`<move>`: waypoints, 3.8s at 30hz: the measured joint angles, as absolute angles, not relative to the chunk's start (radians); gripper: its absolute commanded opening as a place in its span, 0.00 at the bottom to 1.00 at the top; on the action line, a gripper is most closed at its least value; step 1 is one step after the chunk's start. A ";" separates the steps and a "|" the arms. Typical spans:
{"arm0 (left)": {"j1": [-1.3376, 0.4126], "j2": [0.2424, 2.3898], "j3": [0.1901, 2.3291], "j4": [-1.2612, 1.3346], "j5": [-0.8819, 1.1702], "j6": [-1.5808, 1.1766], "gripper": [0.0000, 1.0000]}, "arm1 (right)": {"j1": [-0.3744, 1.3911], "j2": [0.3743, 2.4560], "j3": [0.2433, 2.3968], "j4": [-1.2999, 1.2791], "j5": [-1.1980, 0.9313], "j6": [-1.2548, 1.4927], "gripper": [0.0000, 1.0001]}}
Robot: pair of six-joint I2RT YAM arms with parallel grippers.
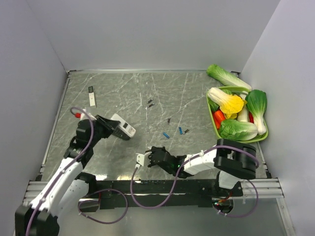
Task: Load the batteries into the remote control
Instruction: Remove the battery cover from the remote control, then place the battery cover at the center of the board, then pick up the battery from the center of the board.
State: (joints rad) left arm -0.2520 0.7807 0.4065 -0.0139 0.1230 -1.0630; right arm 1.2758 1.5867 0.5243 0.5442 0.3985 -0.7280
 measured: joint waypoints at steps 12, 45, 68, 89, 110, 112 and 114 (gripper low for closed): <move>-0.250 0.510 0.555 -0.292 -0.084 -0.972 0.01 | 1.336 1.675 0.622 0.373 0.481 -0.719 0.28; -0.250 0.425 0.231 0.018 0.257 -0.932 0.01 | 0.938 1.167 0.799 -0.371 -0.027 -0.083 1.00; -0.250 0.653 0.123 0.495 0.480 -0.898 0.01 | 0.473 1.440 0.979 -0.503 -0.161 0.148 0.64; -0.260 0.687 0.093 0.572 0.473 -0.856 0.01 | 0.475 1.868 1.288 -0.455 -0.087 0.395 0.42; -0.278 0.706 0.093 0.571 0.452 -0.850 0.01 | 0.496 2.030 1.418 -0.461 -0.033 0.452 0.19; -0.278 0.711 0.094 0.571 0.451 -0.851 0.01 | 0.501 2.030 1.418 -0.462 -0.023 0.448 0.11; -0.278 0.718 0.094 0.567 0.451 -0.851 0.01 | 0.505 2.030 1.417 -0.462 -0.020 0.442 0.03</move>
State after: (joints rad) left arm -0.2783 0.7181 0.0937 0.5674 0.4515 -0.8513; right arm 0.5053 2.0304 1.4174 -0.4622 -0.0196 0.4416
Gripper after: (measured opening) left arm 0.249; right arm 0.144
